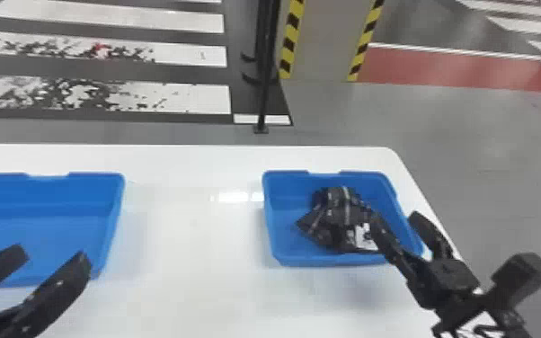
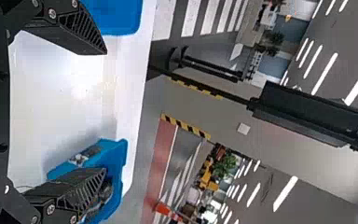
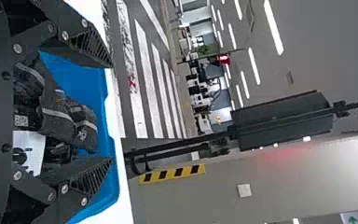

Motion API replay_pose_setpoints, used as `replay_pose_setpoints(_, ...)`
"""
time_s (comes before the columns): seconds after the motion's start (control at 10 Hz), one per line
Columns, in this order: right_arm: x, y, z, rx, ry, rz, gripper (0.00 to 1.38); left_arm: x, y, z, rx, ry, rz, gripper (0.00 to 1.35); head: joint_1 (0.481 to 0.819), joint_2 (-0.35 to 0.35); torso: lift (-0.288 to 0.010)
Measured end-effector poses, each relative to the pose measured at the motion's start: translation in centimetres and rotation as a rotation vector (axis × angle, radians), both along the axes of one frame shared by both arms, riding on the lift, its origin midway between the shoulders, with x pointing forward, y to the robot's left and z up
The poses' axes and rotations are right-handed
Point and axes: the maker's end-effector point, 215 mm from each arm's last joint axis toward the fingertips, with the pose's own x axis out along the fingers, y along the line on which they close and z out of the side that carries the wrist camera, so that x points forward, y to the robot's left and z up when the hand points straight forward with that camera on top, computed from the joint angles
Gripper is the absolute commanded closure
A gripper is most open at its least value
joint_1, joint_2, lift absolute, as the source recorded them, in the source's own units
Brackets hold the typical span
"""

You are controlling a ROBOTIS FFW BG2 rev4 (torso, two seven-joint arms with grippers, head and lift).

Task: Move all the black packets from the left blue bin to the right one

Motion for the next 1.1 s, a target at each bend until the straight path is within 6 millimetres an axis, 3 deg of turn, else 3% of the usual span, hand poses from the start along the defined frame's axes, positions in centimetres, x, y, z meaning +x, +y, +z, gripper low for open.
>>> replay_pose_setpoints(0.1, -2.7, 0.6, 0.8, -0.036, -0.014, -0.012, 0.15, -0.5, 3.3, -0.2, 0.085, -0.02, 0.077, 0.16, 0.695, -0.097, -0.138)
replay_pose_setpoints(0.3, -6.6, 2.8, 1.9, -0.055, -0.039, -0.01, 0.15, -1.6, 9.9, 0.5, 0.314, -0.064, 0.185, 0.16, 0.695, 0.064, -0.138)
replay_pose_setpoints(0.4, -8.4, 3.5, 2.4, -0.061, -0.042, -0.019, 0.15, -2.0, 11.4, 0.6, 0.382, -0.087, 0.205, 0.16, 0.695, 0.113, -0.138)
replay_pose_setpoints(0.7, -11.6, 3.8, 2.4, -0.061, -0.013, -0.036, 0.15, -2.6, 11.8, -0.8, 0.385, -0.112, 0.214, 0.16, 0.695, 0.141, -0.138)
replay_pose_setpoints(0.9, -11.6, 4.3, 2.4, -0.059, -0.015, -0.029, 0.15, -2.1, 10.1, -1.8, 0.341, -0.111, 0.194, 0.16, 0.695, 0.116, -0.138)
replay_pose_setpoints(1.1, -11.4, 4.6, 2.4, -0.061, -0.017, -0.025, 0.15, -2.1, 9.5, -2.1, 0.319, -0.108, 0.191, 0.16, 0.695, 0.109, -0.138)
